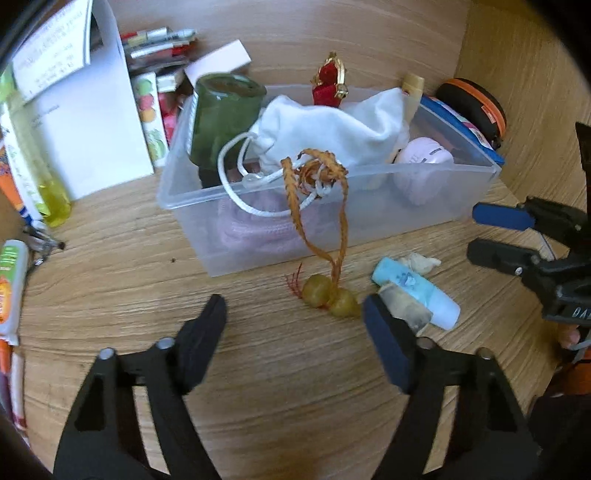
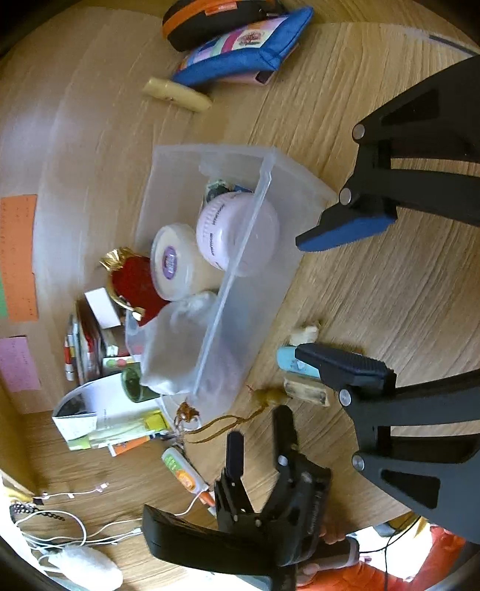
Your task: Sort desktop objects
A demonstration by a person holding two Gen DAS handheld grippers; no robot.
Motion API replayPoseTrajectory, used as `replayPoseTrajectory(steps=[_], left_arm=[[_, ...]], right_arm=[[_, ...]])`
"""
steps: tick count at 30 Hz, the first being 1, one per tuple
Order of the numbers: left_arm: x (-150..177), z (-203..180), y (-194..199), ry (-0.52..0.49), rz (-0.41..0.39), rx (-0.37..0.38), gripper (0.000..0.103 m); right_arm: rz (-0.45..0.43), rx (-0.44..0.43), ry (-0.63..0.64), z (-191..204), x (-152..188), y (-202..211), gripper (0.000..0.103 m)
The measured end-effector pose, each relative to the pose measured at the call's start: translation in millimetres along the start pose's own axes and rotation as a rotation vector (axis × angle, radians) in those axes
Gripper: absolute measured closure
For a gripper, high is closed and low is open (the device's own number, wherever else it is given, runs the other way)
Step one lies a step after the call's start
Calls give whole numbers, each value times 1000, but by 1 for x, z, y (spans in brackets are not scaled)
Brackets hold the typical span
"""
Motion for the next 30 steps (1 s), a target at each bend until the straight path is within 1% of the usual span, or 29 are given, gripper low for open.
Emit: replayPoseTrajectory(steps=[3, 9, 12, 16, 18, 20, 21, 25, 28, 29, 30], left_arm=[[-1, 0, -4, -11, 7, -15, 33], [0, -7, -10, -61, 13, -24, 33], [-2, -9, -12, -72, 11, -25, 33], [-4, -8, -12, -76, 5, -29, 33], [-4, -8, -12, -81, -1, -27, 37], [-5, -10, -11, -88, -7, -24, 44], [-6, -12, -11, -92, -9, -22, 45], [-9, -15, -11, -106, -13, -22, 46], [-12, -17, -11, -117, -18, -9, 46], [-12, -18, -11, -117, -15, -4, 47], [-13, -19, -13, -118, -10, 0, 48]], right_arm=[[19, -18, 19, 5, 0, -7, 63], [63, -13, 63, 14, 0, -22, 72], [83, 0, 87, 18, 0, -31, 75], [99, 16, 102, 20, -2, -40, 75], [106, 18, 101, 19, -2, -44, 76], [115, 10, 100, 19, -1, -47, 78], [117, 12, 101, 18, -2, -48, 79], [115, 20, 113, 20, -3, -51, 80], [111, 20, 121, 22, -6, -52, 81], [110, 19, 123, 22, -6, -52, 82], [111, 18, 124, 22, -6, -53, 85]])
Point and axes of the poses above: each gripper's, at about its wrist camera, not at the fingertips, and y roughly against the way its jaws point, z to its left, x to its underside, the point moved 10 cm from there along -y, roughly the way its jaws point, and after that the axes turned 13 degrees about z, right-handed, at the moved point
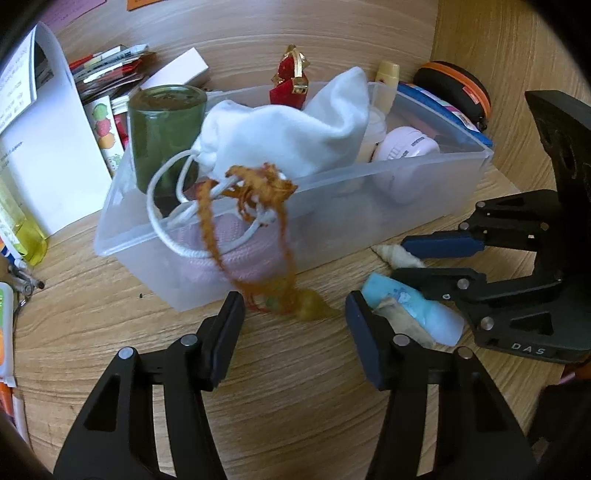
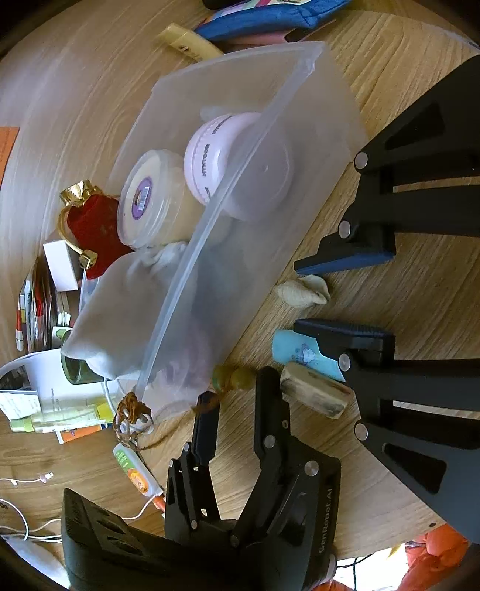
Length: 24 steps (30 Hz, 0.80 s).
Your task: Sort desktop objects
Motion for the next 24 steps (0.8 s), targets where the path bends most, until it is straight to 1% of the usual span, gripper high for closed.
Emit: replayPoseTrajectory(steps=[1, 3, 5, 10, 16, 21, 24], left_arm=[[-2, -1, -1, -1, 1, 1, 49], [-3, -3, 0, -6, -1, 1, 53], [-4, -5, -1, -10, -2, -7, 62], [-5, -6, -2, 8, -5, -8, 62], [4, -3, 10, 56, -31, -1, 62], [11, -1, 29, 88, -70, -4, 62], [12, 5, 40, 122, -101, -10, 62]], right_arm=[[-2, -4, 0, 0, -1, 0, 87], [-3, -7, -2, 0, -1, 0, 87], [-5, -6, -5, -1, 0, 1, 87], [-20, -17, -10, -1, 1, 6, 87], [-63, -45, -39, -4, 3, 25, 87], [-91, -53, -55, -5, 5, 39, 87], [-99, -43, -67, -7, 4, 44, 87]])
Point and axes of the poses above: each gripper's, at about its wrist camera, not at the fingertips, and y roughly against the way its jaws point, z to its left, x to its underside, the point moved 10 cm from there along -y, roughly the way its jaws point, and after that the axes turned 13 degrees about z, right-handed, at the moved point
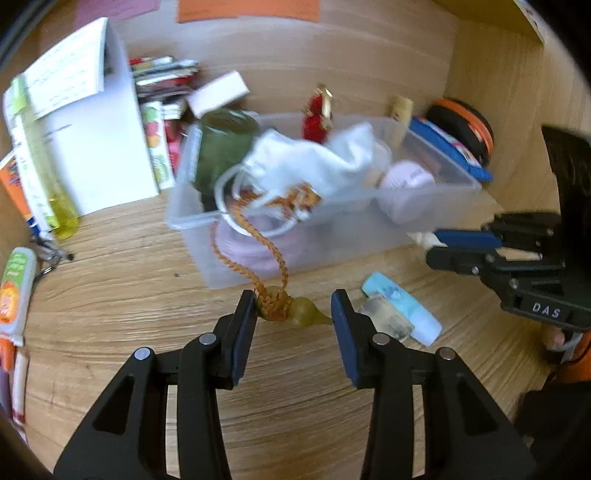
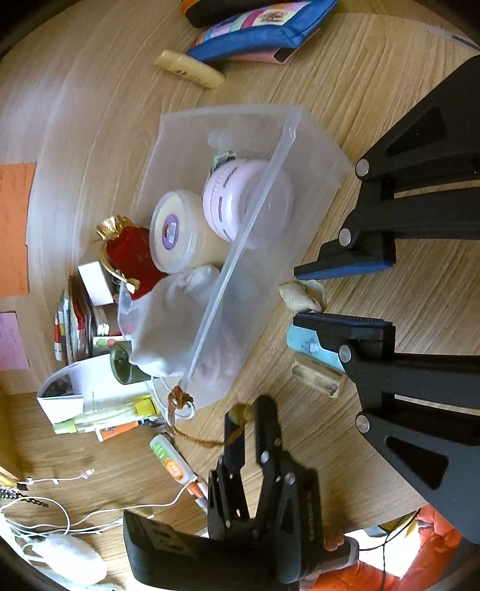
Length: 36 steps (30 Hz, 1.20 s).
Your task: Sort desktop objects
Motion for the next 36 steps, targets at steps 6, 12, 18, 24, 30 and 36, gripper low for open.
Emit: replayPoseTrajectory(steps=[6, 12, 18, 24, 30, 36], left_arm=[[-7, 8, 21, 23, -58, -7, 62], [-19, 8, 38, -16, -98, -33, 62], [-32, 12, 53, -54, -127, -69, 62], [-45, 18, 55, -52, -139, -70, 62], [-55, 31, 43, -13, -112, -62, 62], [-61, 37, 38, -5, -111, -46, 62]], right_arm=[[-24, 18, -8, -4, -1, 13, 87], [-56, 41, -9, -7, -6, 27, 87], [-97, 51, -12, -12, -14, 41, 87], [-134, 66, -29, -21, -27, 54, 87], [-139, 75, -33, -29, -42, 52, 87], [-68, 23, -12, -15, -24, 36, 87]])
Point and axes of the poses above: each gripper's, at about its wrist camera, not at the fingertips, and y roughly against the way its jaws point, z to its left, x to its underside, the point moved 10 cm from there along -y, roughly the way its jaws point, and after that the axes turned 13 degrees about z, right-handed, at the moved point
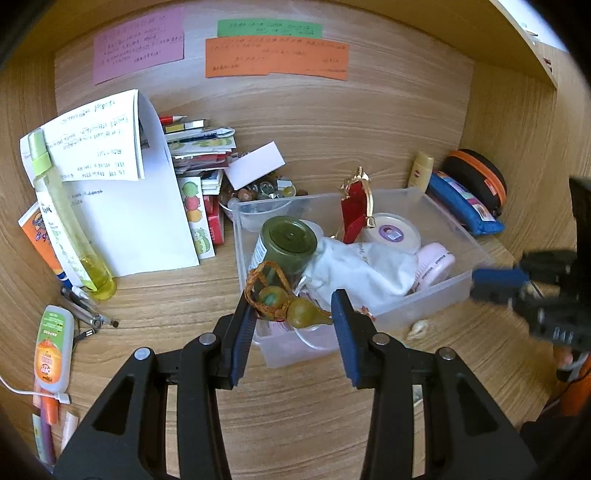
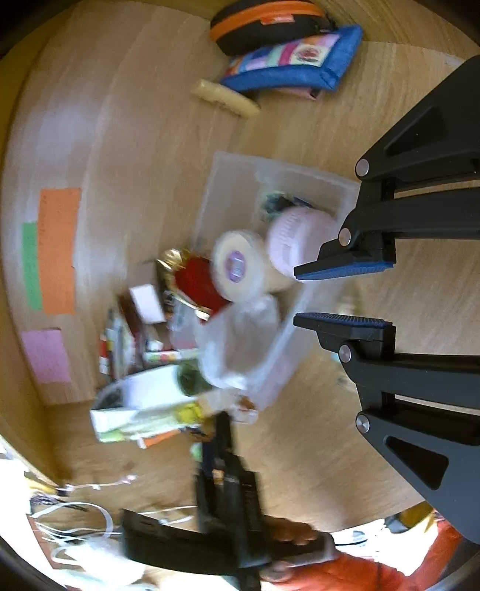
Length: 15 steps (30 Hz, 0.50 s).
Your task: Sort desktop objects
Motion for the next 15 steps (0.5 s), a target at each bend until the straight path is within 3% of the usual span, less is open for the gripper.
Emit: replayPoseTrajectory(steps=[8, 15], left_arm=[[-1, -2, -7, -5, 4, 20, 62], [3, -8, -8, -36, 0, 39, 62]], right_arm=[[172, -42, -24, 11, 26, -55, 86], [198, -25, -36, 13, 18, -71, 81]])
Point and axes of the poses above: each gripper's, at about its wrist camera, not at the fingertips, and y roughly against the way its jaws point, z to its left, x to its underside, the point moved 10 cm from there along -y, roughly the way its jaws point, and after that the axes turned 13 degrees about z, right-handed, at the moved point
